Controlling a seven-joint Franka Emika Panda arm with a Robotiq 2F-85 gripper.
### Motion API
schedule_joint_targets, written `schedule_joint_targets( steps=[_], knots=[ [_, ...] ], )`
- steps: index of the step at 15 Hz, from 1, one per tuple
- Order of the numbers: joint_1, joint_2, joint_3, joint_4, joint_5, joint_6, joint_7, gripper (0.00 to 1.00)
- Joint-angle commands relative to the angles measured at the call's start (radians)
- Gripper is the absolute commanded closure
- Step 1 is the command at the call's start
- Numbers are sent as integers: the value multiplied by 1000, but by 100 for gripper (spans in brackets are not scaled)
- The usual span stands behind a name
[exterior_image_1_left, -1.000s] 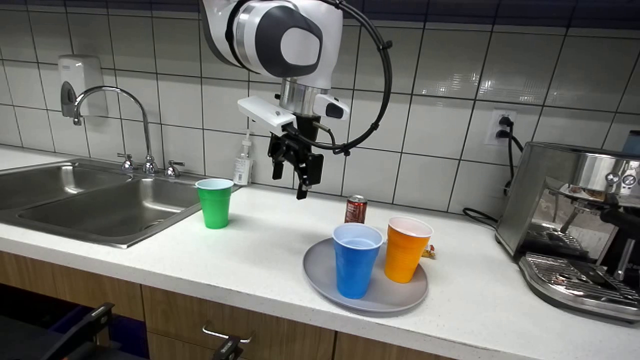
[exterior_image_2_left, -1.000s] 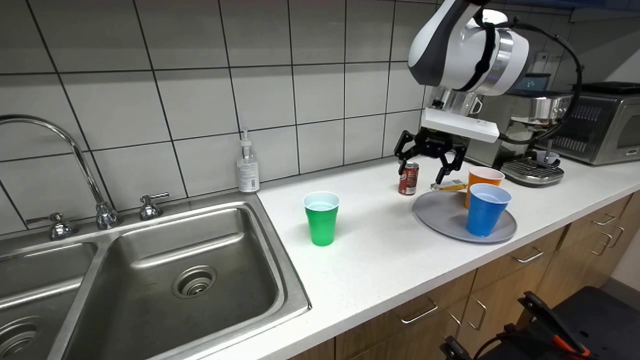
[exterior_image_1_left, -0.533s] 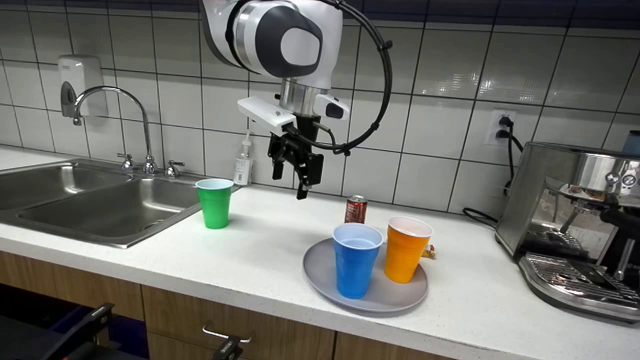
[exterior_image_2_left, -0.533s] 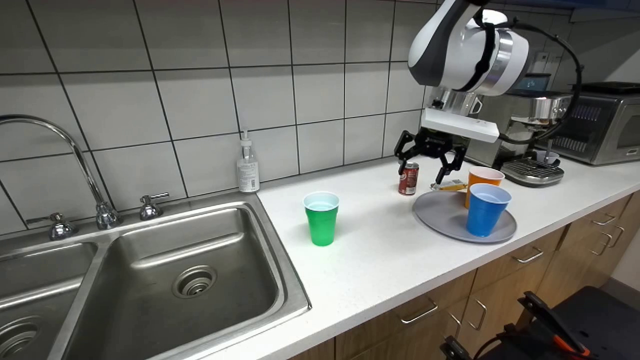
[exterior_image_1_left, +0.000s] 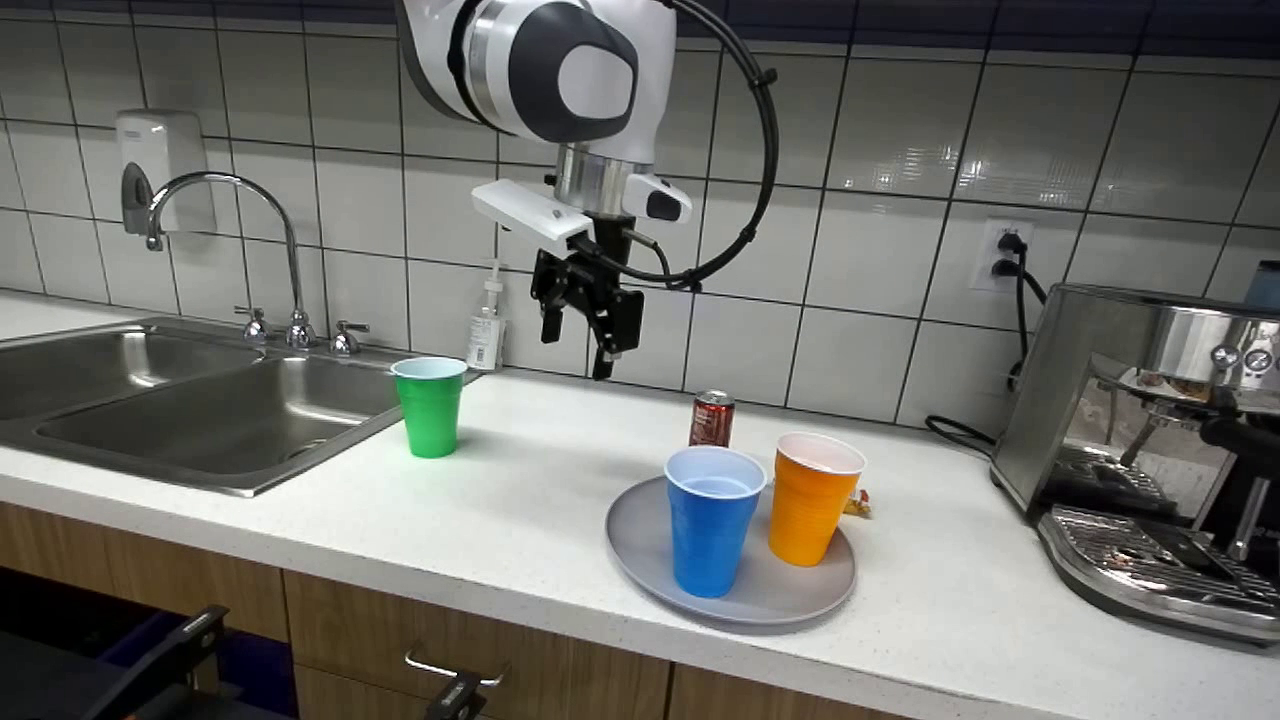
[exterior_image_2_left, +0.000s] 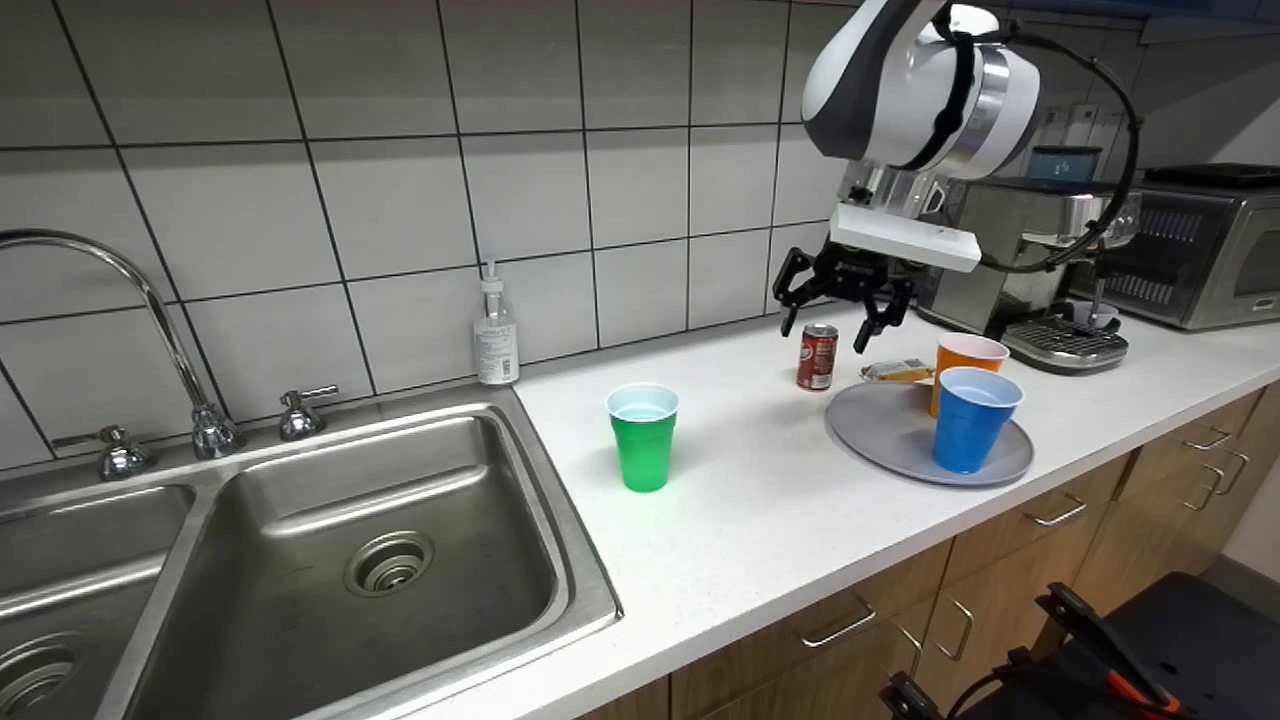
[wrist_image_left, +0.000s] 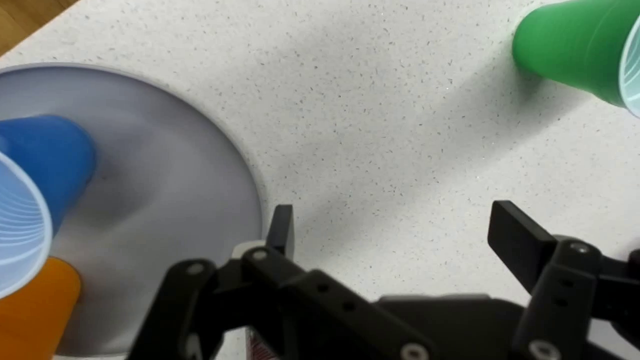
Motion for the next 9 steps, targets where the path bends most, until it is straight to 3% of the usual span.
schedule_joint_targets(
  steps=[1, 9],
  knots=[
    [10, 29, 23, 44, 12, -10, -27, 0],
    [32, 97, 72, 113, 38, -14, -43, 0]
  ],
)
